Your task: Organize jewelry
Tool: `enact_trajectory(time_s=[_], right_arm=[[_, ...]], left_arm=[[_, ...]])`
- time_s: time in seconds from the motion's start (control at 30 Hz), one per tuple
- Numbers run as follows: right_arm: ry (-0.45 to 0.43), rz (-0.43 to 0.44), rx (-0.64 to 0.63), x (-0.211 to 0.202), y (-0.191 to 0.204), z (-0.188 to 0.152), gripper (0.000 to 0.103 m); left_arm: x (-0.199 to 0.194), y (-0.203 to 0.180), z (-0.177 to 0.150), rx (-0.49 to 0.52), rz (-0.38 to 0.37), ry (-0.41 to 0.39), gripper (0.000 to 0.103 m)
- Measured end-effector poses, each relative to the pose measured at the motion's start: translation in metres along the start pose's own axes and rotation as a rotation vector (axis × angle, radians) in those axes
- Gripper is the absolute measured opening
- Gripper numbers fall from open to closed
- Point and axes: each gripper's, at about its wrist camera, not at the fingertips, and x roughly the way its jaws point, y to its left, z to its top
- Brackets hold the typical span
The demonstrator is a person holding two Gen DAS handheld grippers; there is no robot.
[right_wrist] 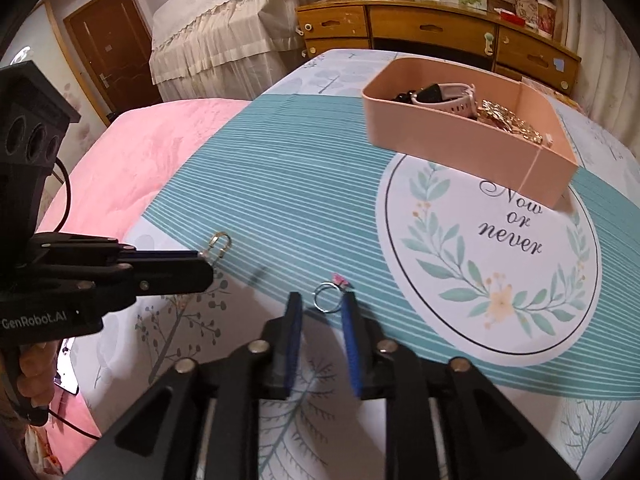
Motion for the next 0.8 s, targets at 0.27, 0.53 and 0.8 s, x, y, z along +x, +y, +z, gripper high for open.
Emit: enact_trajectory(time_s=[0.27,0.53,0.8], right_arm=[[-0.029,-0.123,-0.080,0.006,0.018,0.001,0.024],[-0.064,-0.157,-0.105,0.009,0.016,-0.001,0.022],[-0.061,-0.113,-0.052,0.000,-0.003,-0.005,0.006]], left_arm=[[-0.002,0.006,-0.001,-0.018,-0.014,-0.009,0.005],[-0.004,0.011,-0.004,-0.033,-0.018,-0.008,0.005],[-0.008,-0.001,-0.002,-0.005,-0.023,-0.012,0.005]])
